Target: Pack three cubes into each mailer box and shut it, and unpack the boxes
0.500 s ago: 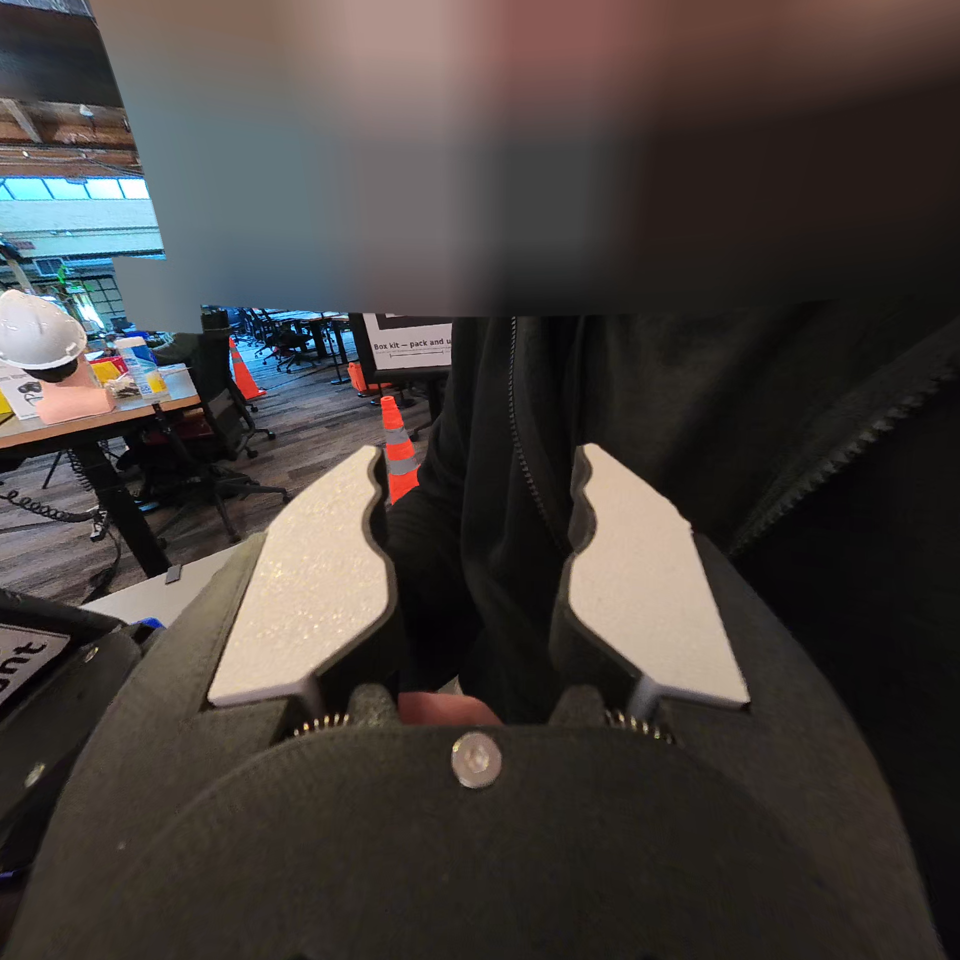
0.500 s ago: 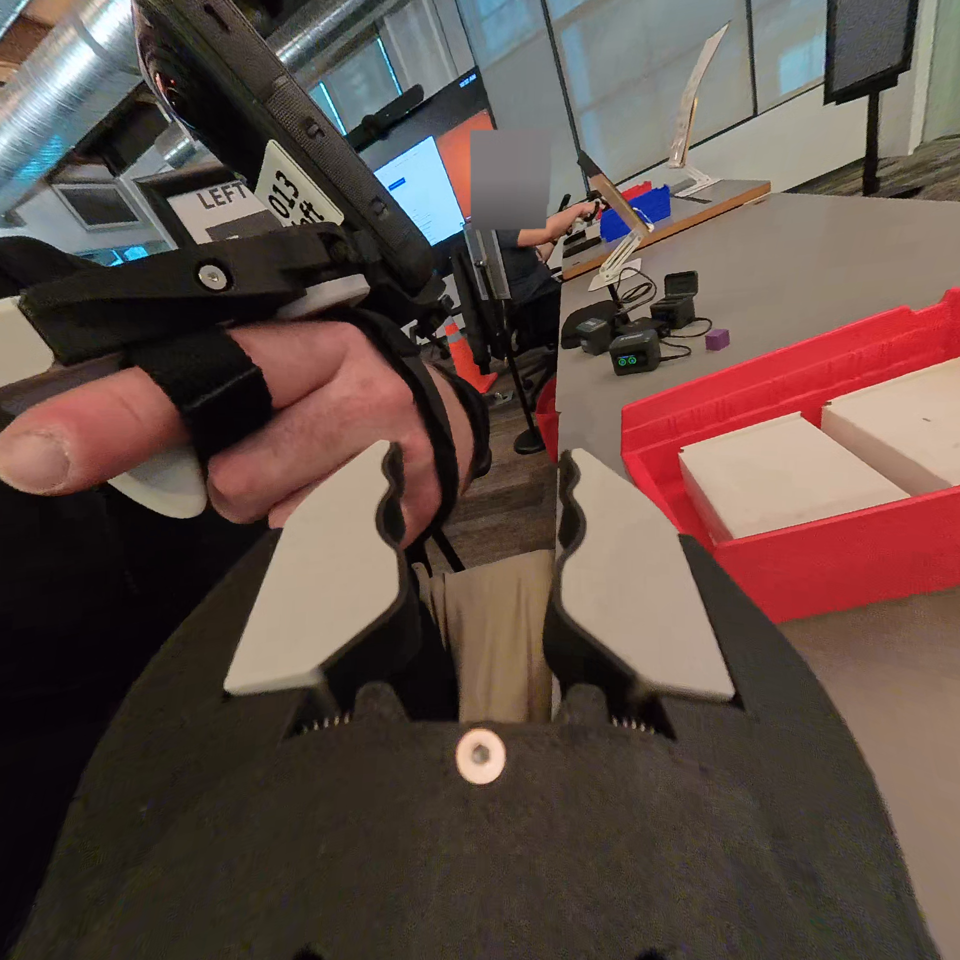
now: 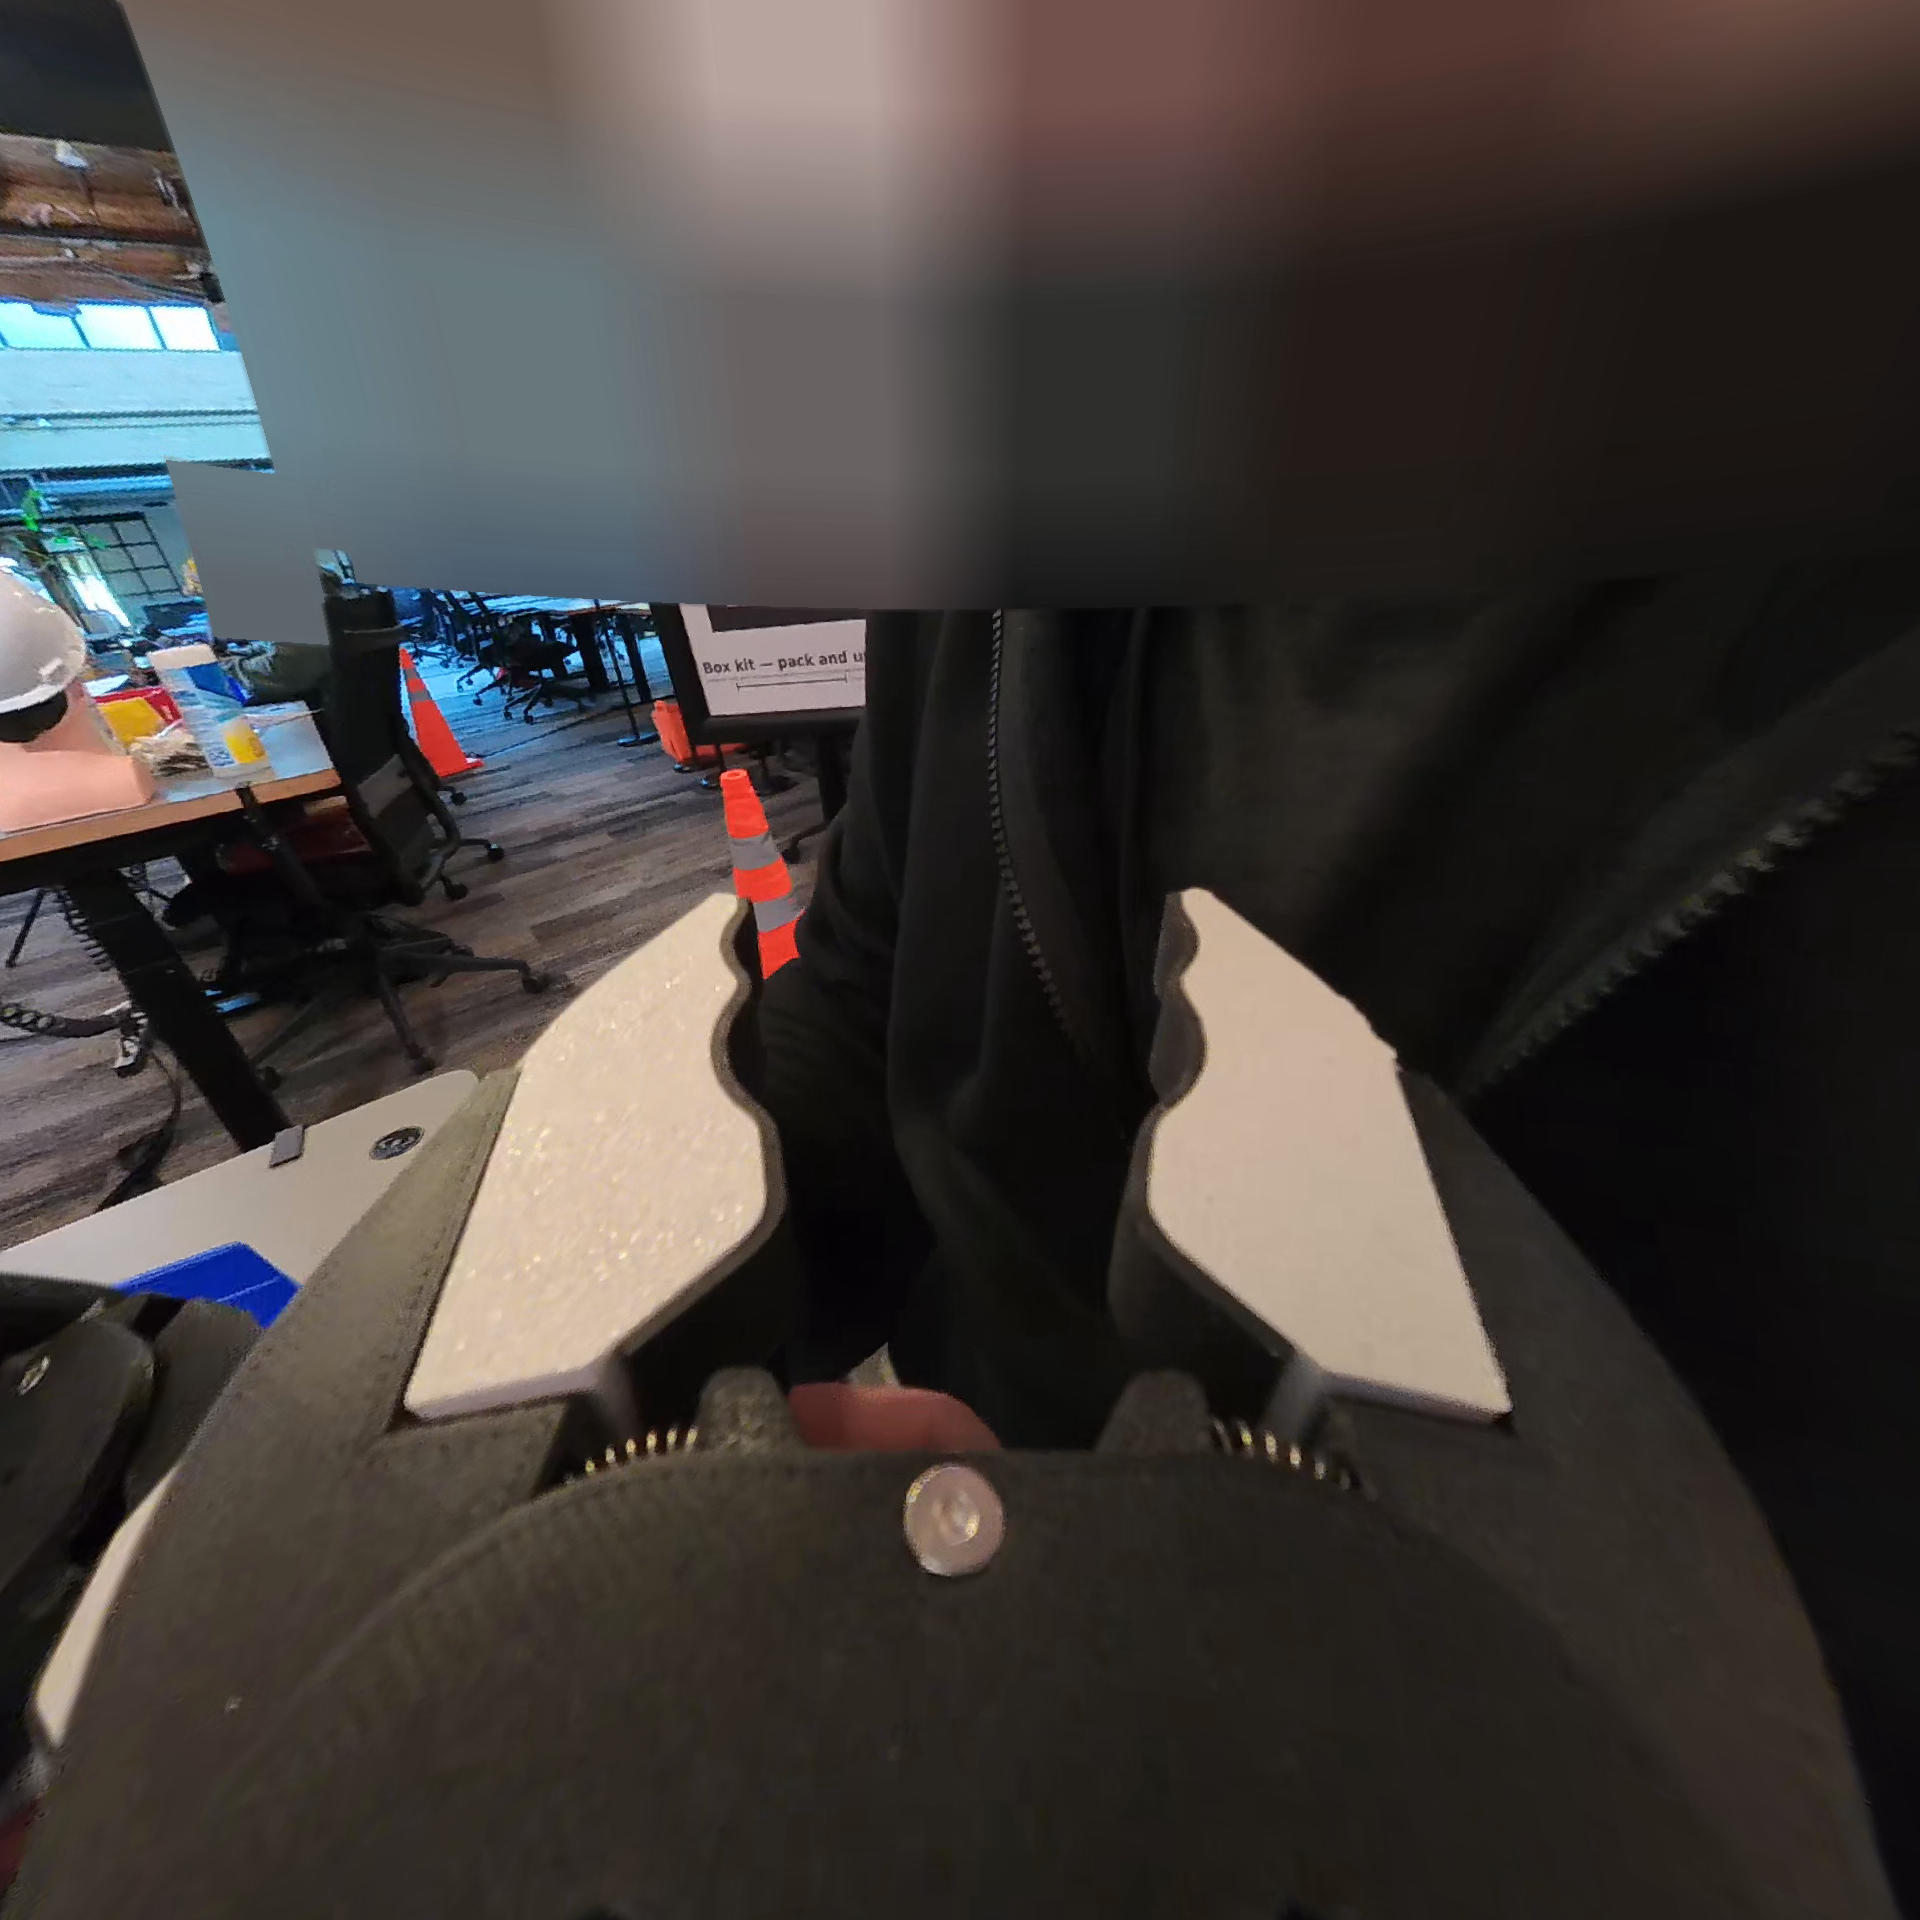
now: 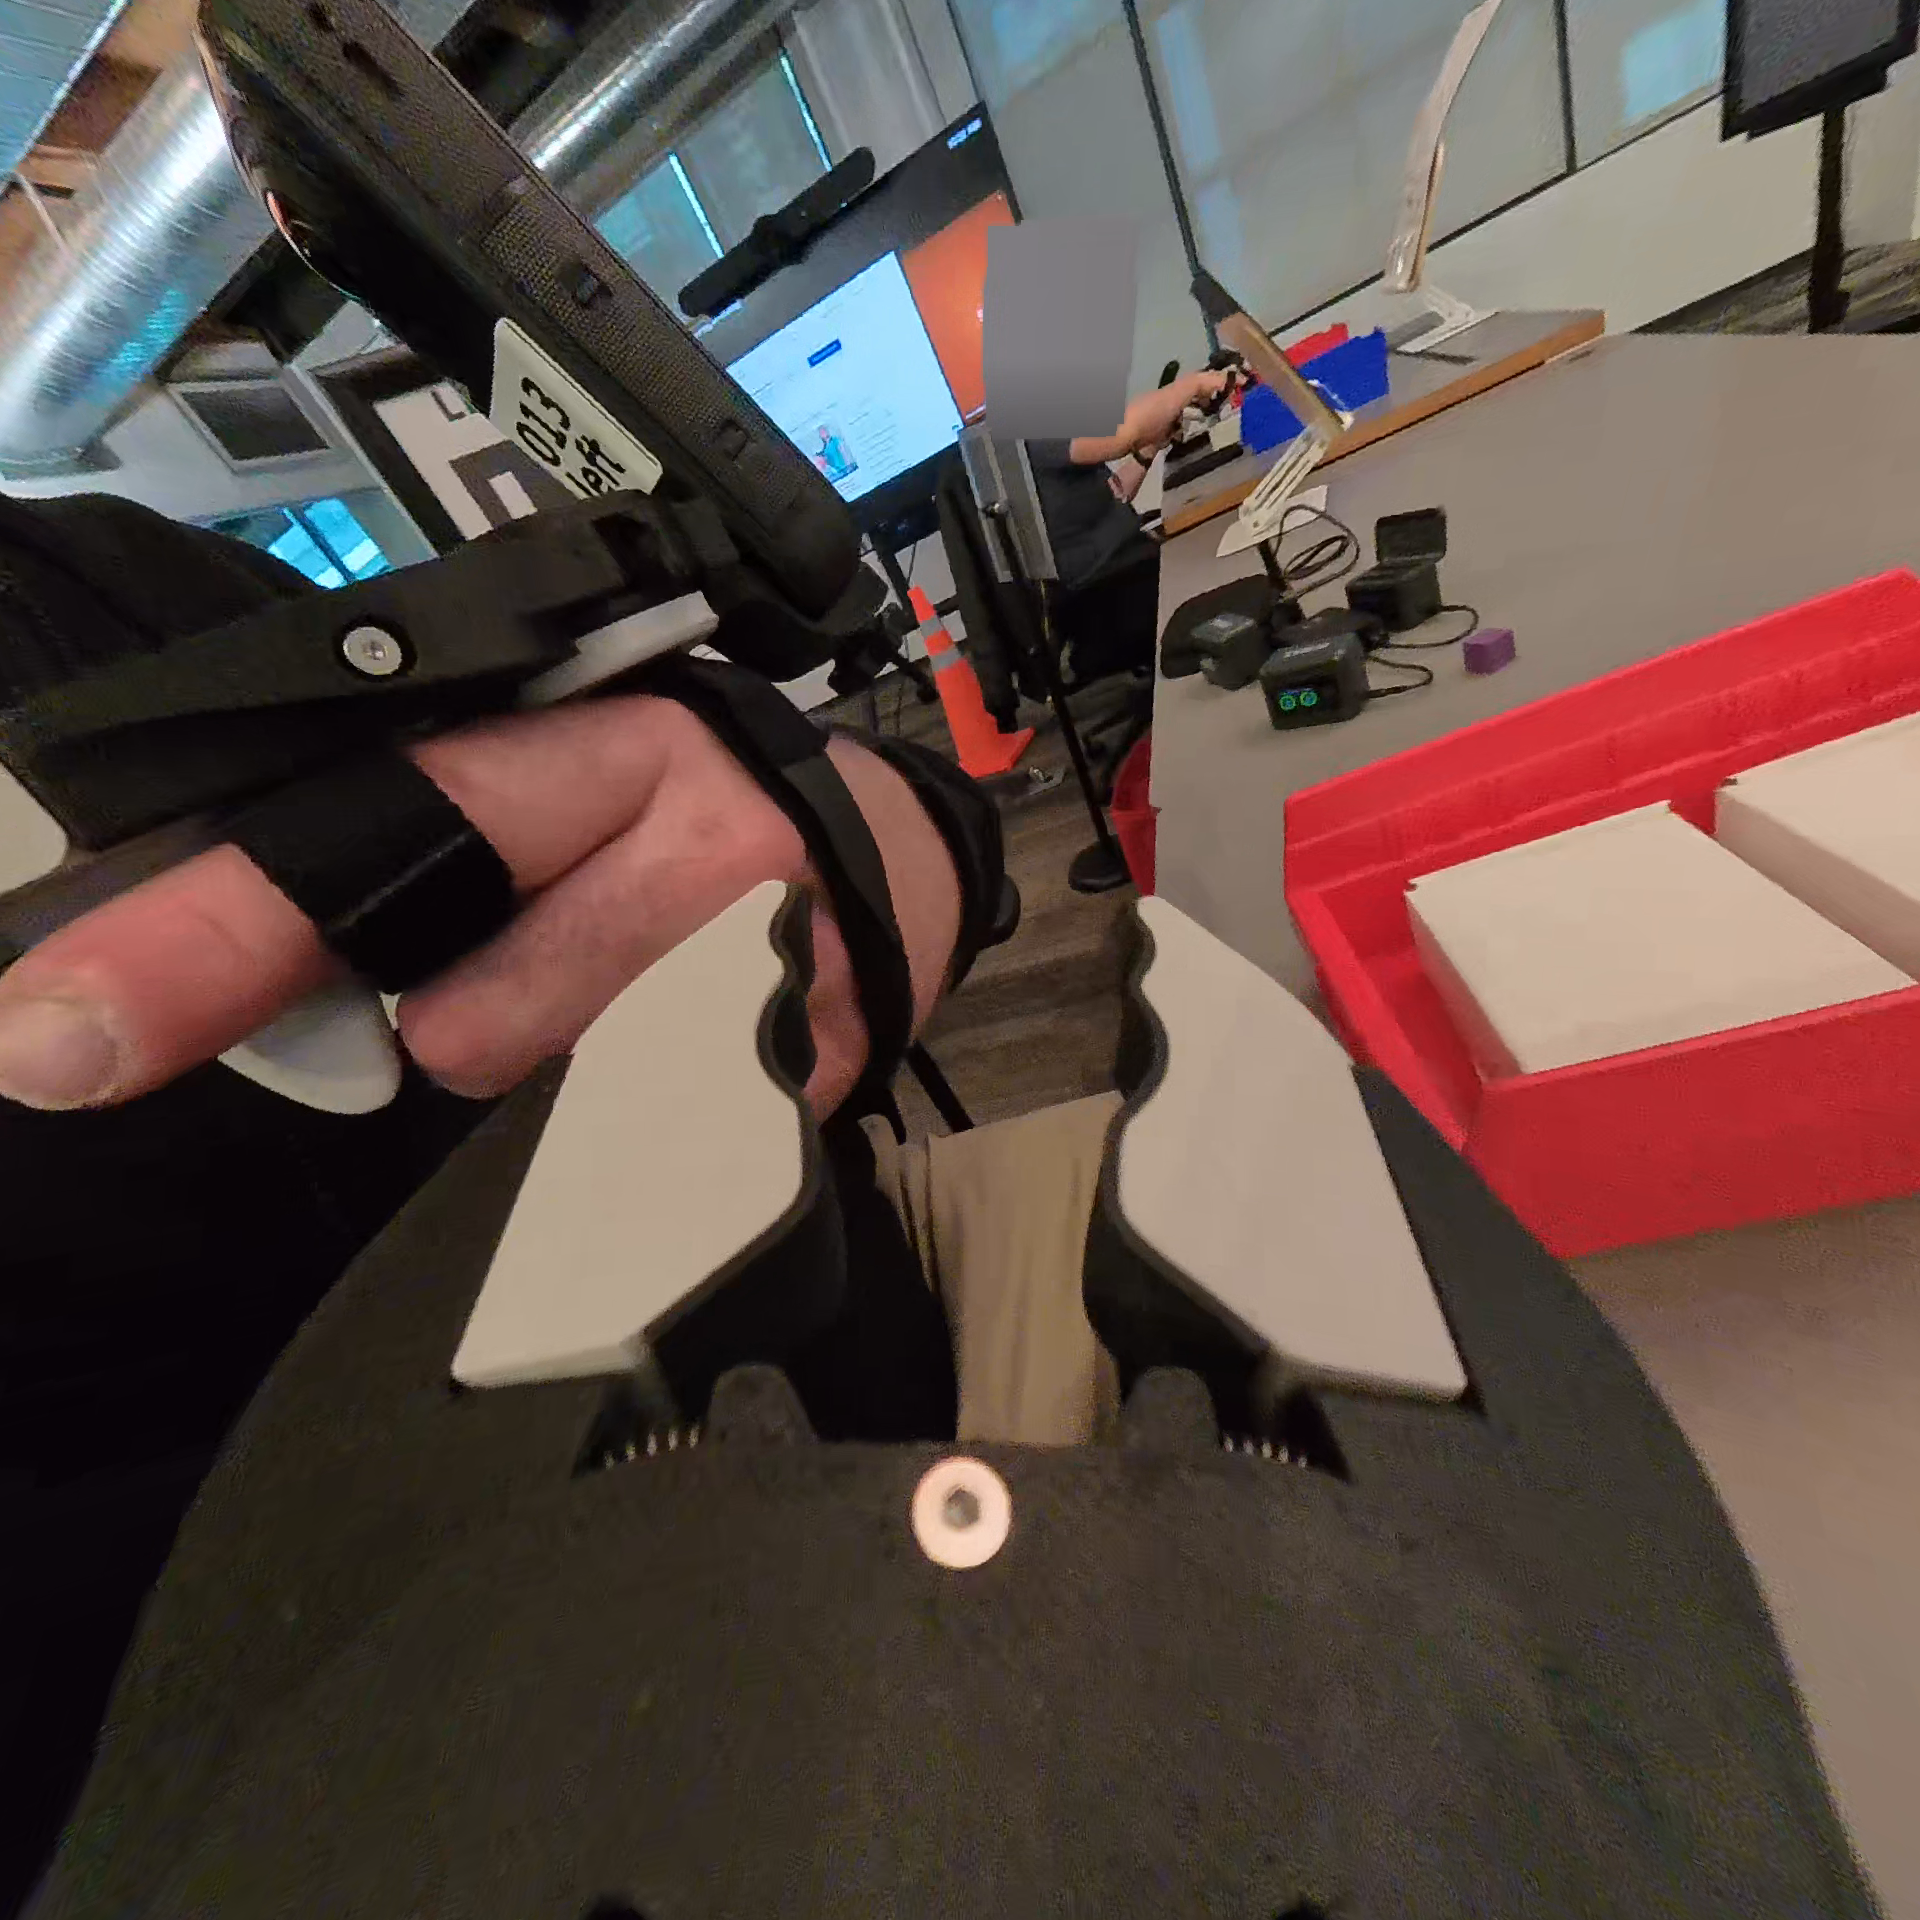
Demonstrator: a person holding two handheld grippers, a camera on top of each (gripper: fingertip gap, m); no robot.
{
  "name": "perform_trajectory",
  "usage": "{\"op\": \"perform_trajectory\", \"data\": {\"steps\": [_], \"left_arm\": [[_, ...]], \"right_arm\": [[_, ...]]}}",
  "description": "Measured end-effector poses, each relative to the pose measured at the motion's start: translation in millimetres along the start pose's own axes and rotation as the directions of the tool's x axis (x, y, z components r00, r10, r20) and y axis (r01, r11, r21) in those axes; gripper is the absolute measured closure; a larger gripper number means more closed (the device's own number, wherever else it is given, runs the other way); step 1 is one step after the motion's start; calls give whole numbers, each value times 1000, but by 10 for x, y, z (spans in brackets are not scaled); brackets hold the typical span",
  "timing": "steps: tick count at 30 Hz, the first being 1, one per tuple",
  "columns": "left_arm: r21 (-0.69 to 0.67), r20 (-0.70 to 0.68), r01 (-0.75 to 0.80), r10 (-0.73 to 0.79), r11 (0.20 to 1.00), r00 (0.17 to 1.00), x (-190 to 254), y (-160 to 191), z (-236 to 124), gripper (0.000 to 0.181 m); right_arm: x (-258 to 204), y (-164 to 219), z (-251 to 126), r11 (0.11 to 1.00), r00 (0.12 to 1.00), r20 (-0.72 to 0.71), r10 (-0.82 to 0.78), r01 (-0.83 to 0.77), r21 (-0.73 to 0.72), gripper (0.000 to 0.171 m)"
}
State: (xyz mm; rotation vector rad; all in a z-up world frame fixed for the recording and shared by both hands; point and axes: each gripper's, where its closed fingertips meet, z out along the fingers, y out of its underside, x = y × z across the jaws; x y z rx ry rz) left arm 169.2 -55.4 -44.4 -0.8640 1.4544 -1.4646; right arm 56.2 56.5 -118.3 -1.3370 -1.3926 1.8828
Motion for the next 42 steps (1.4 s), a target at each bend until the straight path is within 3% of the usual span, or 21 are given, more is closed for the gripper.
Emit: {"op": "perform_trajectory", "data": {"steps": [15, 19, 28, 29, 32, 34, 37, 39, 41, 42], "left_arm": [[-20, 38, 28, -27, 999, 999, -58, 54, 48, 105], [11, 8, 22, -22, 1000, 1000, 38, -73, 51, 114], [112, 4, -50, 50, 993, 999, 105, -243, 37, 159], [135, -3, -17, 18, 991, 1000, 104, -277, 35, 154], [99, 84, 78, -86, 992, 993, -111, -196, -8, 114], [181, 85, 145, -162, 973, 983, -213, -284, -138, 102], [183, 85, 86, -103, 979, 991, -185, -301, -209, 161], [111, 153, 38, -54, 993, 987, -255, -268, -301, 169], [121, 235, 19, -47, 992, 971, -371, -359, -529, 179], [60, 337, -9, -12, 998, 941, -490, -325, -680, 180]], "right_arm": [[196, 45, 209, 989, 995, -88, -39, 25, -147, 114], [128, 43, 363, 989, 1000, -14, 1, -4, -145, 113], [34, 89, 571, 981, 973, 197, 122, -88, -172, 115], [23, 103, 588, 980, 967, 218, 133, -96, -175, 114], [63, 81, 615, 986, 972, 210, 106, -74, -151, 116], [149, 66, 604, 989, 984, 160, 76, -55, -136, 121], [229, 1, 560, 995, 994, 104, 37, -27, -95, 122], [349, -163, 450, 1000, 1000, 26, -9, 9, -2, 121], [484, -334, 314, 995, 994, -88, -61, 68, 79, 103], [515, -375, 253, 991, 987, -133, -95, 107, 85, 110]]}}
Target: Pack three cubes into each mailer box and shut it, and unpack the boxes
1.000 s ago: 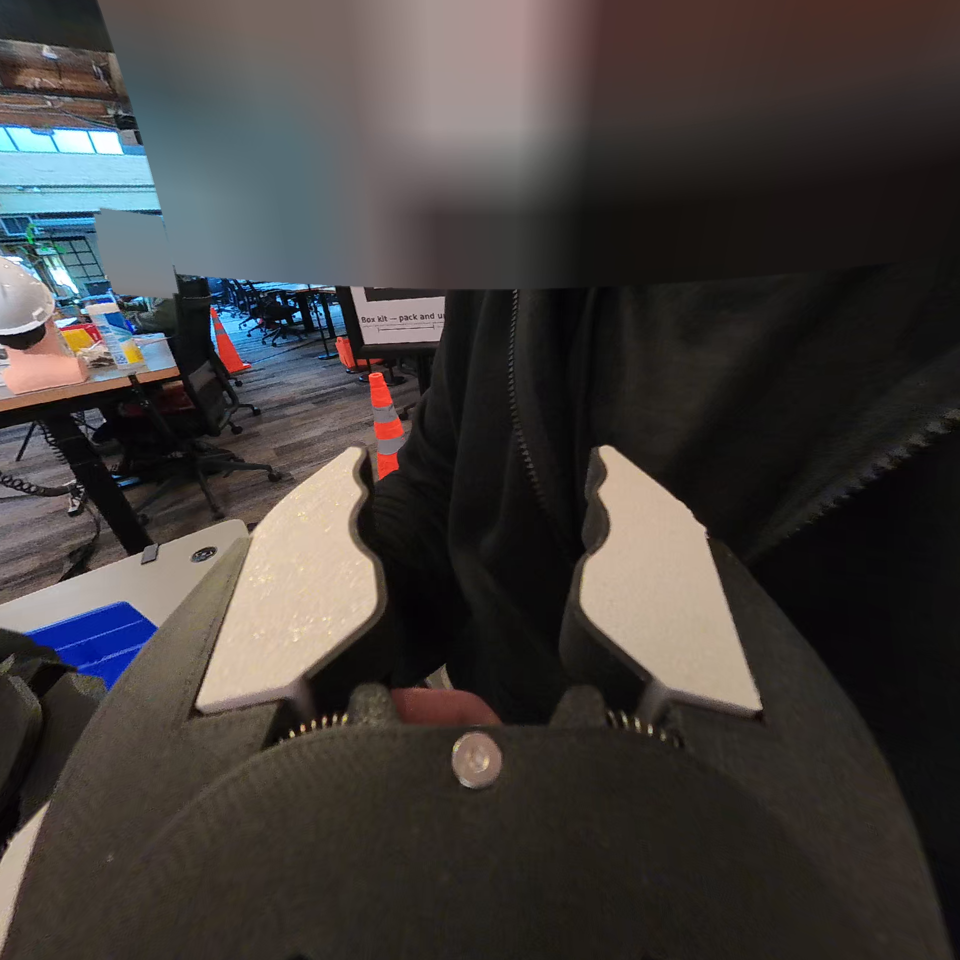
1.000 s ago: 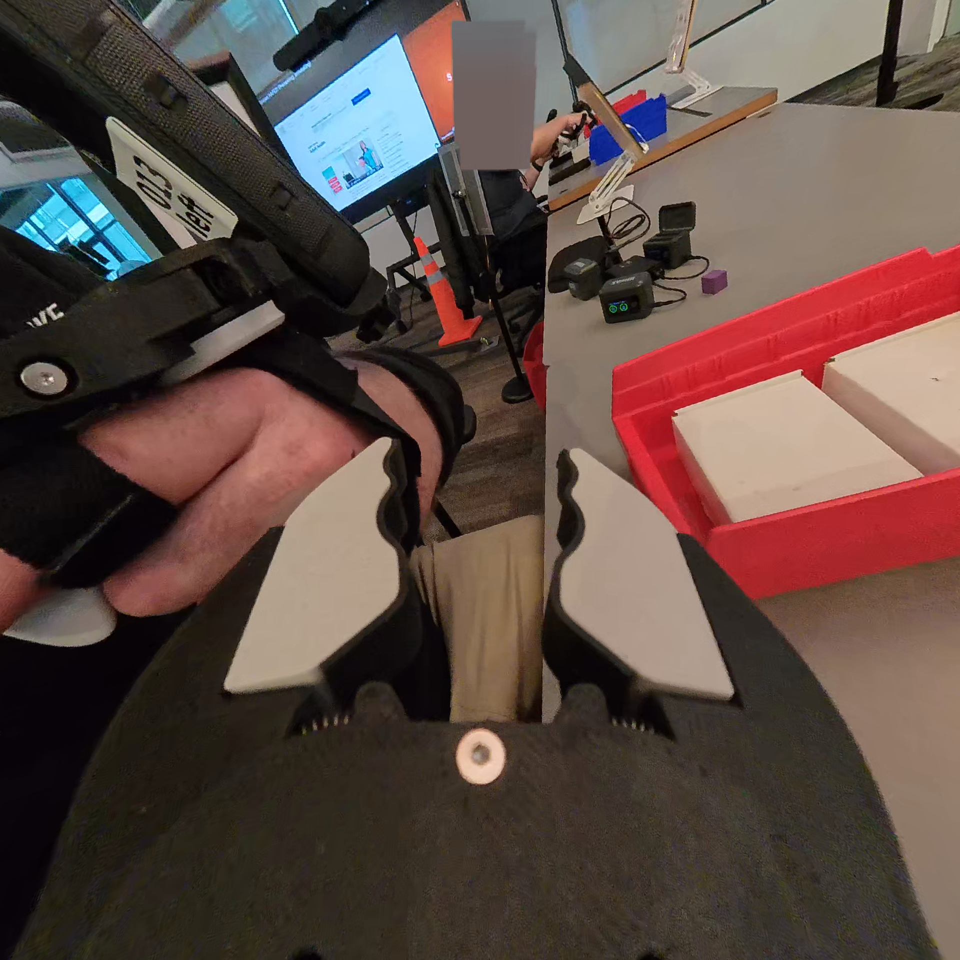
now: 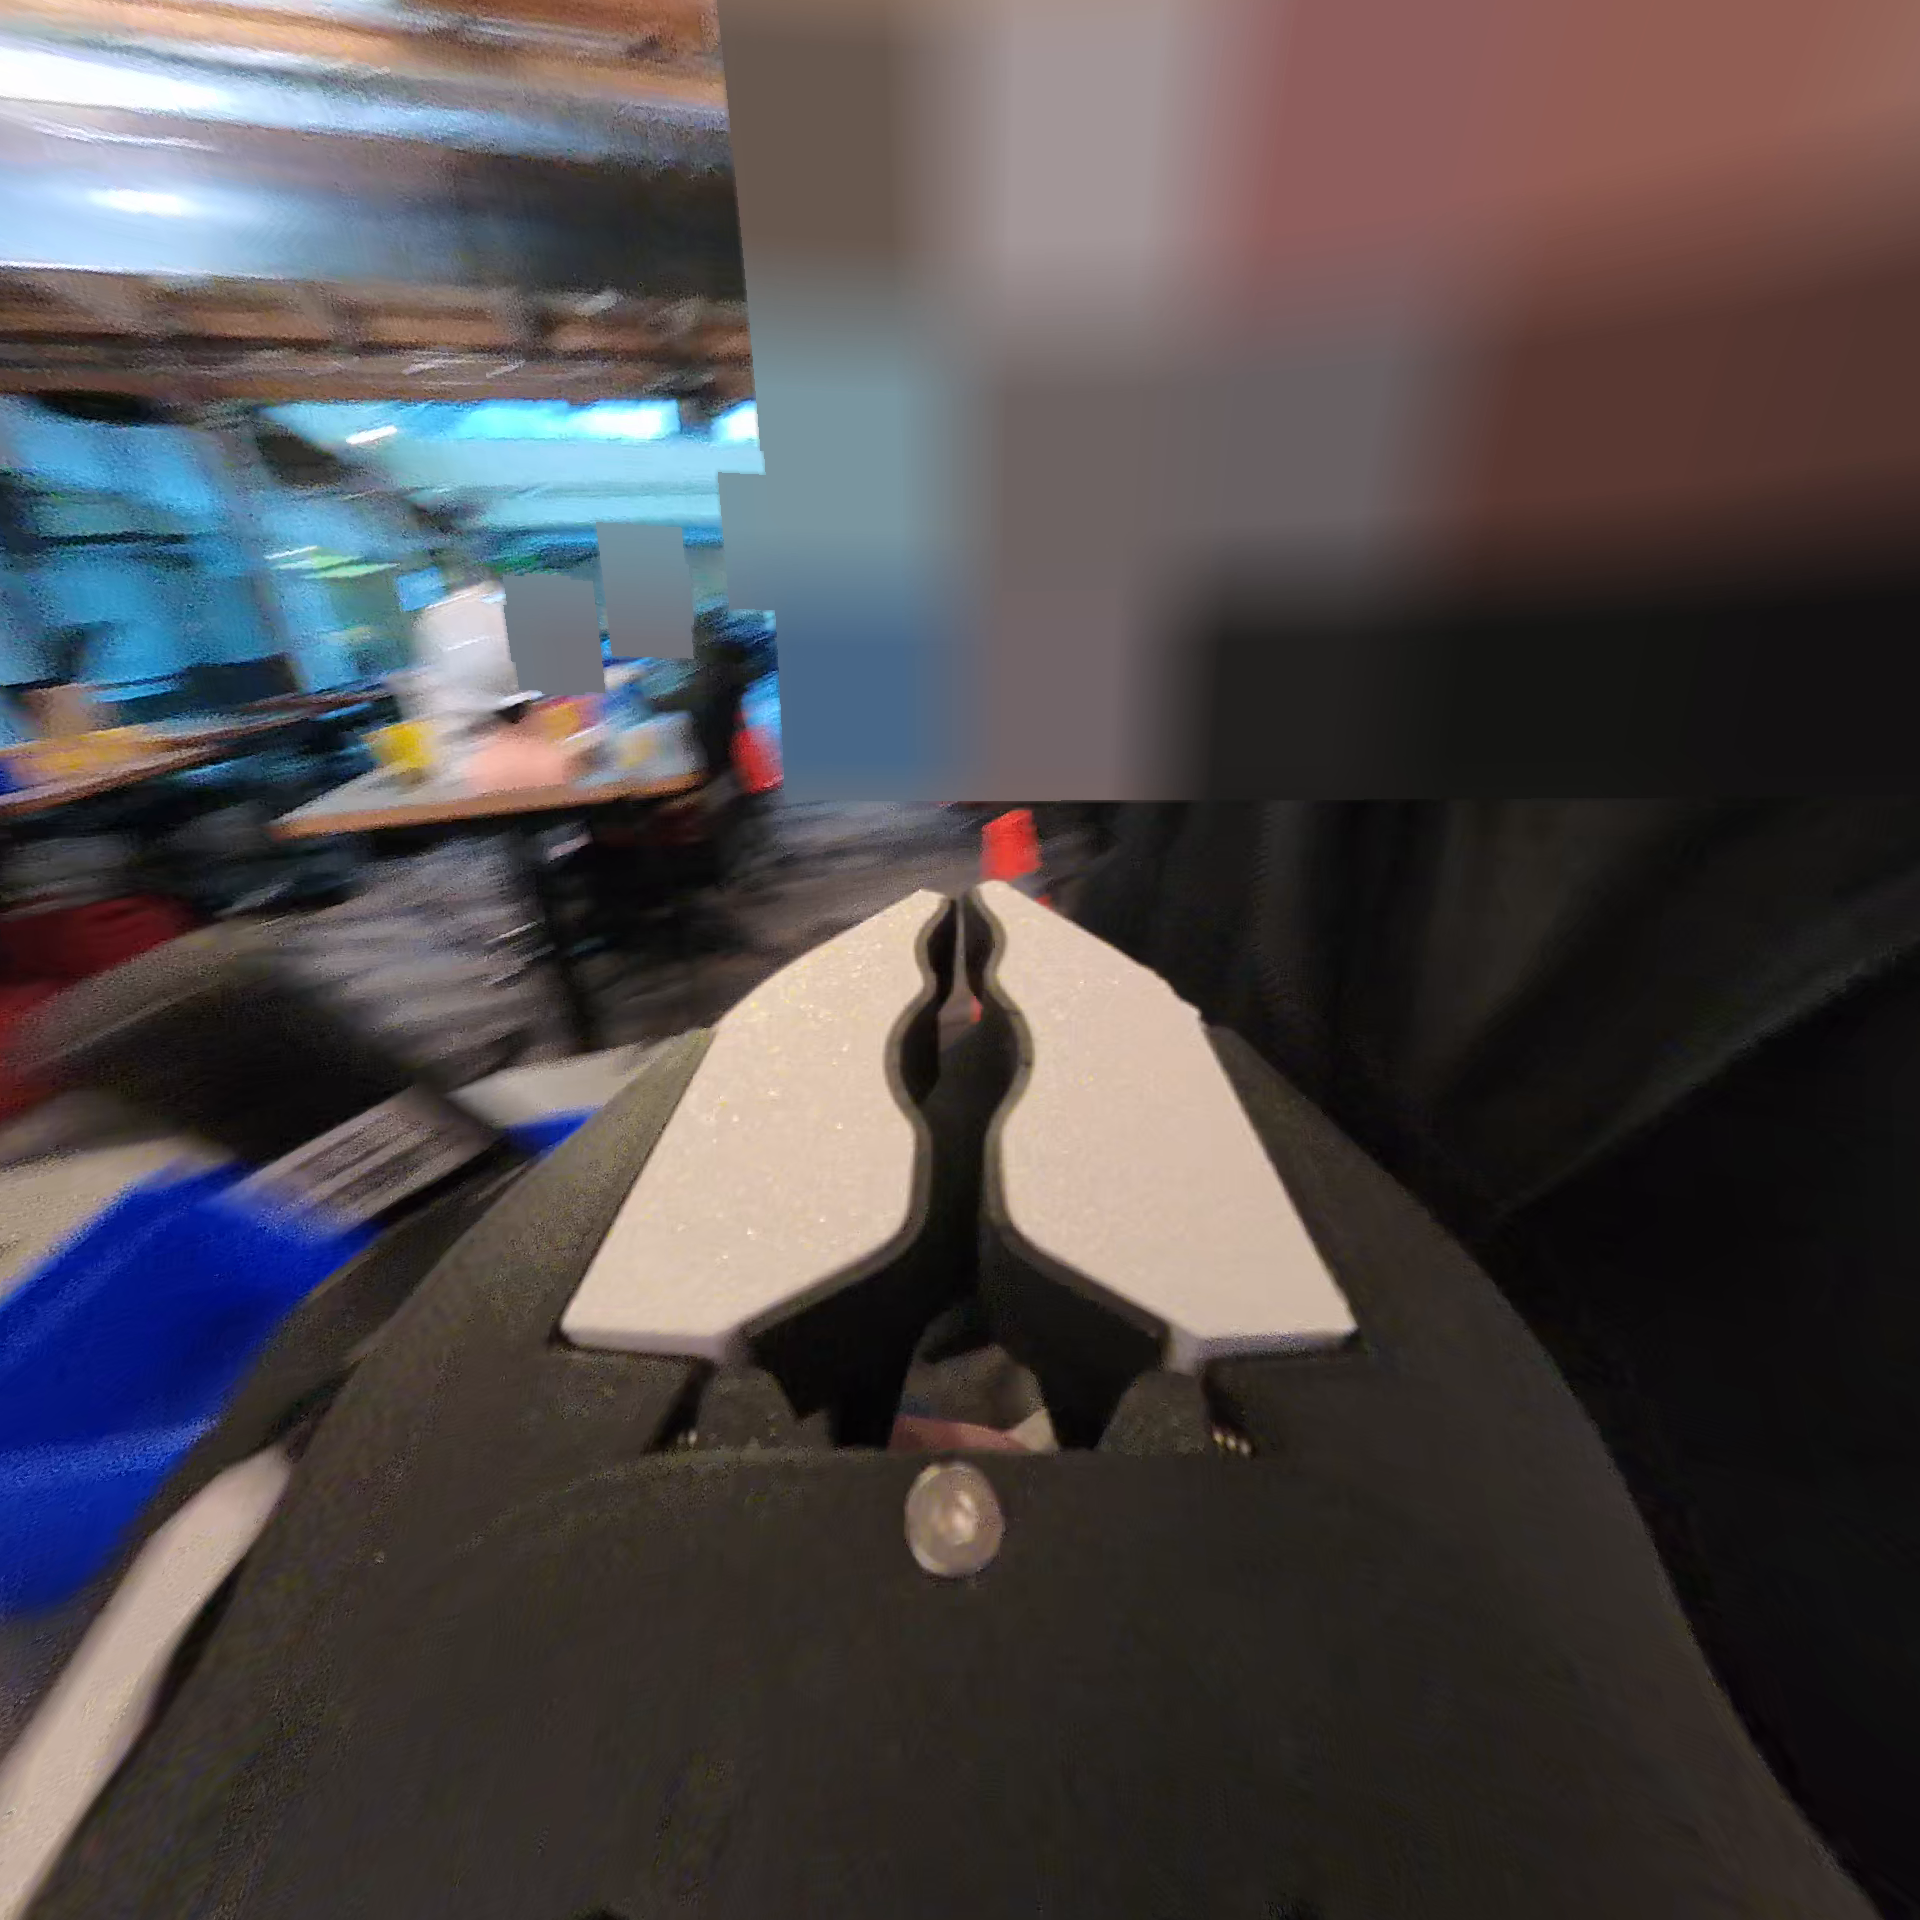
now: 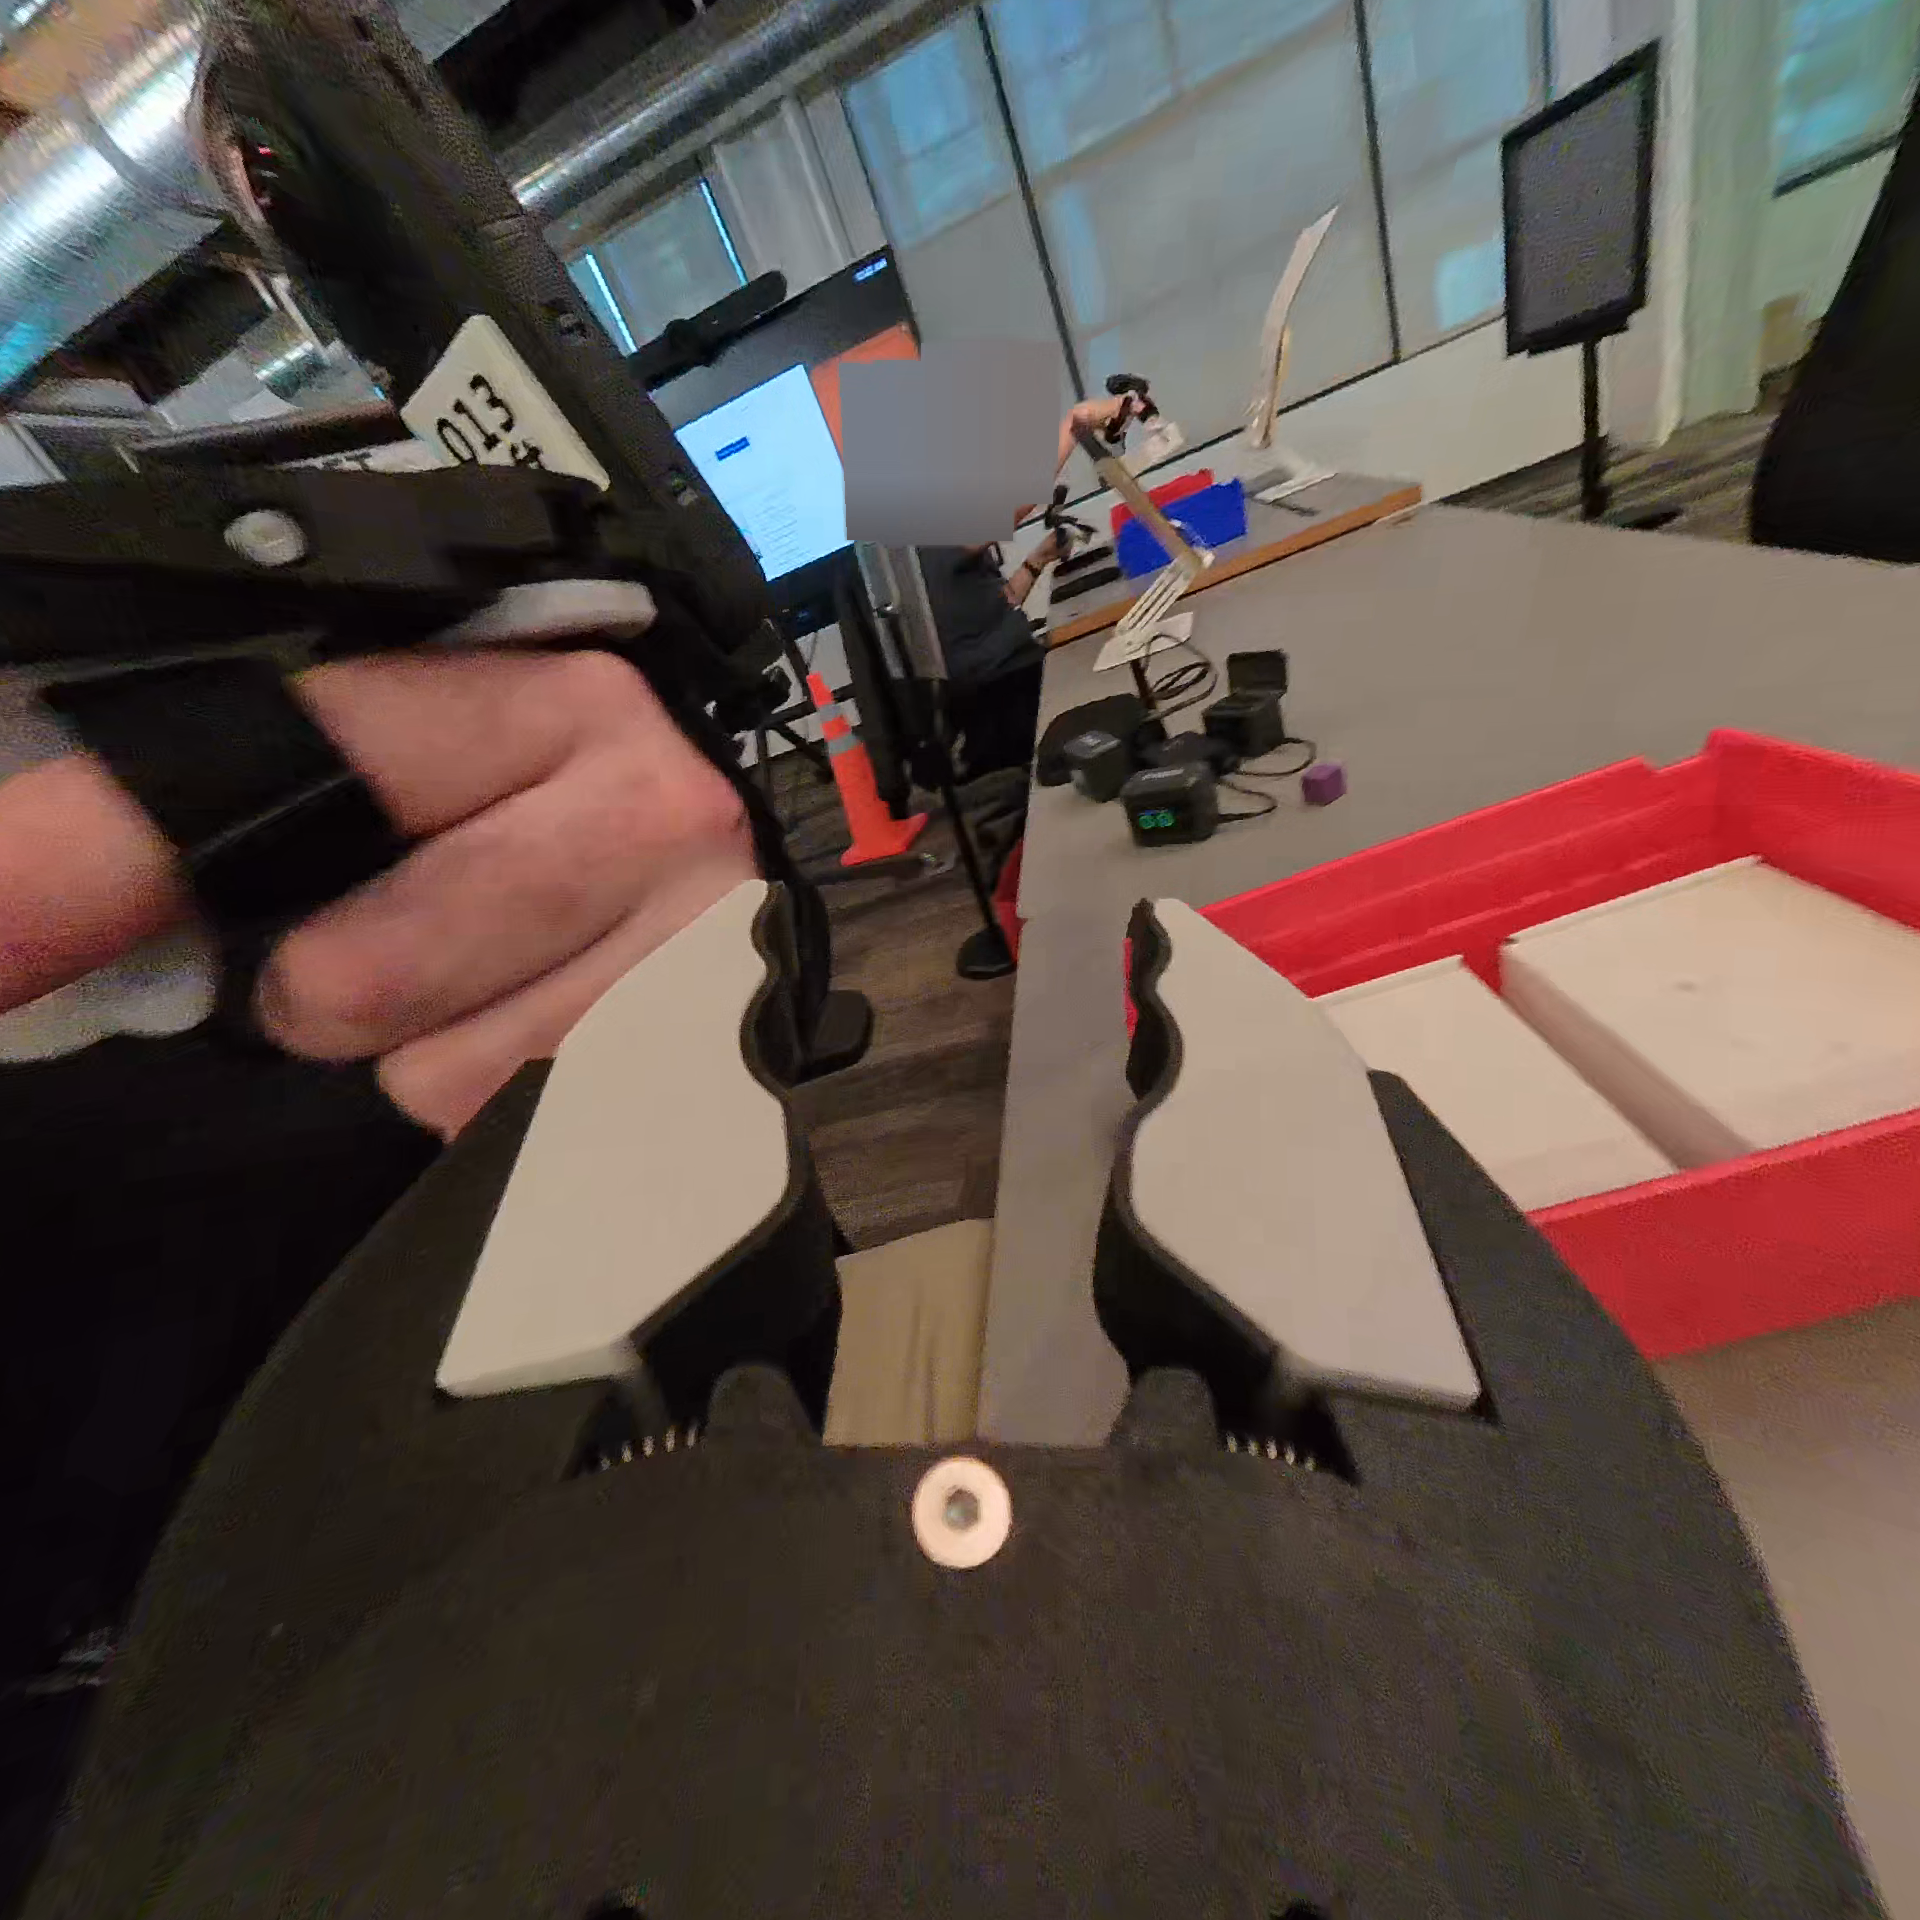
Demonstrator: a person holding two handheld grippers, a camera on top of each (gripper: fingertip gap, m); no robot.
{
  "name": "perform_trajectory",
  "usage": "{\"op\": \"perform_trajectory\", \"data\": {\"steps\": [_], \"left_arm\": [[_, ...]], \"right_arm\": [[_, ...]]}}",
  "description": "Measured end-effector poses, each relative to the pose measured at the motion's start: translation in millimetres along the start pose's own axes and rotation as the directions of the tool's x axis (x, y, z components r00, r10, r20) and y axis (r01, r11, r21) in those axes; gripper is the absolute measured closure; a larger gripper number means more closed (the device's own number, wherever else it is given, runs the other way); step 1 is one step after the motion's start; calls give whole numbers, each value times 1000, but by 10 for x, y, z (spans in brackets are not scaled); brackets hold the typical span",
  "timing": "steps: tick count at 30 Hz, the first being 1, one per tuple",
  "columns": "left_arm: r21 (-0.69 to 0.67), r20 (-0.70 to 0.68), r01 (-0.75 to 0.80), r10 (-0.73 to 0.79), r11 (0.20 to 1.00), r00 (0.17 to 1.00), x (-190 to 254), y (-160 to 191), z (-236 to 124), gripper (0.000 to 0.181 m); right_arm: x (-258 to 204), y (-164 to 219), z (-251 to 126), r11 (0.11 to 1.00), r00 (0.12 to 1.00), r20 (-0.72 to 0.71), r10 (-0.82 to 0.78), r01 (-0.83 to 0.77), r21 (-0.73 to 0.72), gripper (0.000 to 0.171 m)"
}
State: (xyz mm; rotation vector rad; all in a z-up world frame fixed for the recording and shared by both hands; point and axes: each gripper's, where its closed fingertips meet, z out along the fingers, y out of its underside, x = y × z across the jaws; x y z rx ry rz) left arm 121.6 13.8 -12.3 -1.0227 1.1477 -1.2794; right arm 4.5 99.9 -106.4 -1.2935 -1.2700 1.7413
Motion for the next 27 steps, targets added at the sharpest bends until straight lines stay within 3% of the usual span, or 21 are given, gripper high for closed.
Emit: {"op": "perform_trajectory", "data": {"steps": [3, 5, 8, 11, 13, 15, 18, 23, 27], "left_arm": [[-122, 322, -12, 51, 992, 946, -505, 28, -526, 144], [-321, 558, 68, 131, 945, 819, -873, 290, -1046, 107], [-462, 812, 278, 275, 842, 515, -1162, 754, -2131, 104], [-410, 912, 516, 345, 752, 221, -1078, 1225, -3194, 102], [-322, 935, 660, 336, 678, 111, -910, 1599, -3666, 100], [-215, 965, 711, 255, 669, 51, -814, 1868, -3824, 103], [-200, 950, 764, 314, 614, -3, -745, 2122, -4023, 137], [-131, 940, 764, 325, 631, -108, -824, 2113, -4243, 168], [-72, 955, 756, 264, 650, -135, -872, 2077, -4411, 174]], "right_arm": [[255, -9, -206, 992, 973, -195, -121, 115, -43, 108], [415, 55, -334, 990, 950, -283, -128, 107, -89, 110], [641, 283, -422, 969, 901, -393, -186, 102, -225, 113], [819, 623, -351, 927, 863, -441, -245, 75, -367, 112], [890, 840, -243, 909, 862, -451, -233, 28, -416, 112], [928, 1020, -126, 902, 868, -449, -211, -3, -431, 112], [911, 1313, 82, 865, 886, -419, -199, -42, -500, 111], [978, 1559, 349, 825, 879, -405, -252, -24, -565, 115], [1159, 1582, 529, 819, 855, -433, -284, -19, -574, 118]]}}
